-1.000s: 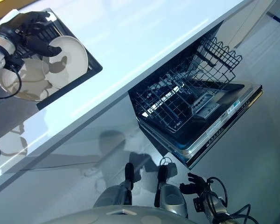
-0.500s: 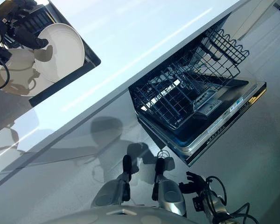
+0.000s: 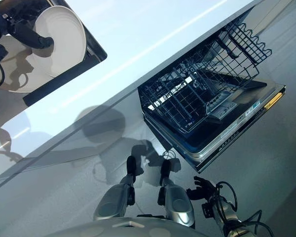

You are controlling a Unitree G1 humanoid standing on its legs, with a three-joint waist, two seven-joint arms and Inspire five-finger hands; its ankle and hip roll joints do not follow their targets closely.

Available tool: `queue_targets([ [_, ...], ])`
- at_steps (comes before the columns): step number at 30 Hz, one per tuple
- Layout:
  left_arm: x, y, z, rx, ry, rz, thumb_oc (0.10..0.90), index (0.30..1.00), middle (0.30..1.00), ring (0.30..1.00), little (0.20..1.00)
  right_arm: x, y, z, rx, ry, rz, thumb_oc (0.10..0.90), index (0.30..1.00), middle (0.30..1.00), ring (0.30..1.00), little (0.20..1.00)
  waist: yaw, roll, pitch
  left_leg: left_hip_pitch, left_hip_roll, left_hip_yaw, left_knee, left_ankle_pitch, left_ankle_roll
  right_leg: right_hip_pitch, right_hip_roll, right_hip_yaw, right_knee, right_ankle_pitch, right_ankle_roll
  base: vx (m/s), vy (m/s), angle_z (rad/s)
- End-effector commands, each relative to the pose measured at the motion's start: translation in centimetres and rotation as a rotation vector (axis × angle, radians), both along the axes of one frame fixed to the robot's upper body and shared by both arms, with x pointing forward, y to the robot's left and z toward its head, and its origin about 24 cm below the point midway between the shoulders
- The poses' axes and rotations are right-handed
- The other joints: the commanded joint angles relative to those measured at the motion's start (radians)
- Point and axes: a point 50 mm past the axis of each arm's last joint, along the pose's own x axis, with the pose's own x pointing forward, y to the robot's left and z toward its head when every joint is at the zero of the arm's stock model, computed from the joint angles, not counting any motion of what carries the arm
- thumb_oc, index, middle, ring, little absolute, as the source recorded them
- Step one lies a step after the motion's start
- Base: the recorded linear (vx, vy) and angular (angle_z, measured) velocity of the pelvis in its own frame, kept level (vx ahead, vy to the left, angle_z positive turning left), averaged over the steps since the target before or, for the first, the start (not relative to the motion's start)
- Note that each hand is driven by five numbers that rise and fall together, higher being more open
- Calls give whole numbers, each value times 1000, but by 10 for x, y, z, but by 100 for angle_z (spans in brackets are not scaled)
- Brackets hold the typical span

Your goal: Pick up plates and place into dishwasher.

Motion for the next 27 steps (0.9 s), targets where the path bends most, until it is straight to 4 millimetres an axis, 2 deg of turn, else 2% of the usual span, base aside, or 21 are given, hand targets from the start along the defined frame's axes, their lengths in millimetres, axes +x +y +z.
queue_targets([
  [1,-14,8,48,-17,-107,30,800,900,900,900,900,-18,-12,-3,-23,42,8,800,900,900,900,900,-15,49,-45,26,-15,69,1,-82,-10,-62,-73,48,59,64,176,0,0,0],
  [5,-9,4,39,-36,-19,-12,800,900,900,900,900,-16,-11,-2,-27,42,9,800,900,900,900,900,-13,50,-48,27,-16,68,1,-81,-10,-59,-73,45,59,64,176,0,0,0],
  [12,-8,3,35,-52,12,-30,800,900,900,900,900,-19,-11,-4,-32,56,-1,800,900,900,900,900,-8,54,-65,41,-17,61,1,-86,-12,-44,-74,36,56,63,177,3,-3,0],
  [13,-8,3,35,-59,9,-34,624,749,749,749,724,-21,-11,-4,-36,60,-4,800,900,900,900,900,-8,57,-71,44,-18,61,1,-87,-12,-41,-74,35,55,62,176,18,-8,3],
  [14,-8,3,36,-59,7,-35,416,571,571,571,516,-22,-12,-5,-37,63,-5,800,900,900,900,900,-8,59,-76,47,-19,60,1,-88,-12,-38,-74,34,55,61,176,0,0,0],
  [16,-9,3,37,-61,-4,-39,100,300,300,300,200,-24,-12,-5,-43,71,-10,800,900,900,900,900,-7,64,-87,52,-20,57,1,-90,-13,-31,-74,35,52,59,175,16,-7,0],
  [27,-15,14,37,-105,-36,-14,100,300,300,300,200,-41,-18,-9,-56,122,-33,800,900,900,900,900,-6,91,-161,94,-31,39,1,-107,-19,22,-74,39,30,41,165,44,-2,0],
])
